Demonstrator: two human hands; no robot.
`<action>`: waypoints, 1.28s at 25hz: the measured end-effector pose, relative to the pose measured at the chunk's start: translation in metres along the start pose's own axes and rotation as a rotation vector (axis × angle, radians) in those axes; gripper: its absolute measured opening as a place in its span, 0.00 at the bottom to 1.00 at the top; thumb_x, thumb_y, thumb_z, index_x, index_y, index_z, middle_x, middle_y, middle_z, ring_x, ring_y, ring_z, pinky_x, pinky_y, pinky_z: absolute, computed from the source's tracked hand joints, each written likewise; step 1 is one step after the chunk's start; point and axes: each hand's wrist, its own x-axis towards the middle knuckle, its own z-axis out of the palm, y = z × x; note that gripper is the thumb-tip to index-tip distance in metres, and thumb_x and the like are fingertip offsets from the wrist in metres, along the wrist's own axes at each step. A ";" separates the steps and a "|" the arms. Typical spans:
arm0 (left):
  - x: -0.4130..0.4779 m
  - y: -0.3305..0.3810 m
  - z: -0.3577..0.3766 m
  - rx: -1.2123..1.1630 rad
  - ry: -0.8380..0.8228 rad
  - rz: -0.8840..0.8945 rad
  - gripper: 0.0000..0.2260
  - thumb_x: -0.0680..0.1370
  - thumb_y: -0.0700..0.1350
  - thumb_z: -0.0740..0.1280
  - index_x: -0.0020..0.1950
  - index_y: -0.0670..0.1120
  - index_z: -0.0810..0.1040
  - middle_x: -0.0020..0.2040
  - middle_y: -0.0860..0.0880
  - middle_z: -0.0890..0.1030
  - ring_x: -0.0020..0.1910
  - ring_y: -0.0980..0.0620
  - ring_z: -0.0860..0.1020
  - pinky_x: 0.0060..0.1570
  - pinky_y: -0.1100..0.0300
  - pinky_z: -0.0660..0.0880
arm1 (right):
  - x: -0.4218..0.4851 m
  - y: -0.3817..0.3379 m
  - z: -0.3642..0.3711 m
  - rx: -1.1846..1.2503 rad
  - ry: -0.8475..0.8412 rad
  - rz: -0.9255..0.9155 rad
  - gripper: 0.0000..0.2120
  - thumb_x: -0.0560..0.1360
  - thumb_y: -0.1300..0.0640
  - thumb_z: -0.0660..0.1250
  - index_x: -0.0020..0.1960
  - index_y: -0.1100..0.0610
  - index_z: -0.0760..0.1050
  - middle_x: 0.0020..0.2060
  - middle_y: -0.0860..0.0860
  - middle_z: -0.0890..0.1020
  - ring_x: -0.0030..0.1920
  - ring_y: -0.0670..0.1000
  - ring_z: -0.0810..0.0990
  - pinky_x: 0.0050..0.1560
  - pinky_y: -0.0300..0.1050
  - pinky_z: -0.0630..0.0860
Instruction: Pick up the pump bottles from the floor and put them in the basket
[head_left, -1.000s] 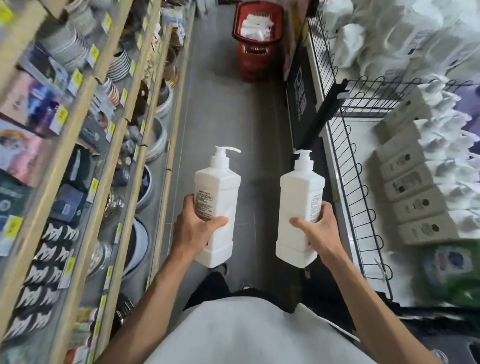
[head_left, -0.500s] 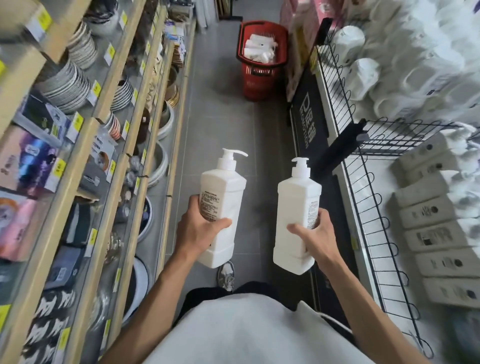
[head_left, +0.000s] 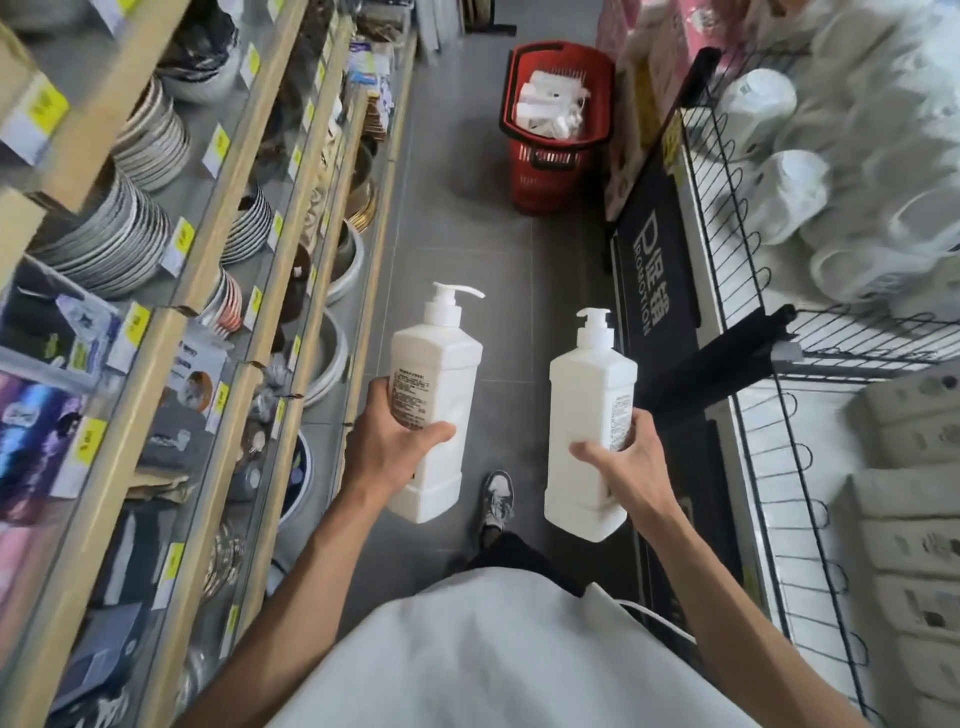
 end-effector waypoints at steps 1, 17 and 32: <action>0.013 0.007 0.004 0.000 0.001 -0.005 0.34 0.55 0.60 0.74 0.58 0.54 0.70 0.48 0.57 0.82 0.47 0.54 0.81 0.50 0.49 0.79 | 0.016 -0.006 -0.001 0.000 -0.011 0.001 0.35 0.59 0.48 0.76 0.63 0.54 0.67 0.51 0.48 0.79 0.50 0.47 0.80 0.45 0.44 0.76; 0.209 0.102 0.043 -0.013 0.031 -0.070 0.31 0.55 0.59 0.75 0.55 0.58 0.70 0.47 0.58 0.82 0.47 0.53 0.81 0.51 0.46 0.79 | 0.238 -0.099 -0.015 0.039 -0.037 0.037 0.33 0.61 0.53 0.77 0.62 0.55 0.68 0.51 0.49 0.79 0.49 0.48 0.80 0.42 0.42 0.75; 0.450 0.201 0.025 -0.026 -0.144 0.012 0.32 0.59 0.56 0.75 0.60 0.56 0.69 0.48 0.57 0.82 0.45 0.58 0.81 0.40 0.58 0.75 | 0.430 -0.229 0.049 0.025 0.054 0.021 0.34 0.59 0.50 0.76 0.63 0.54 0.68 0.50 0.48 0.80 0.49 0.47 0.80 0.43 0.43 0.76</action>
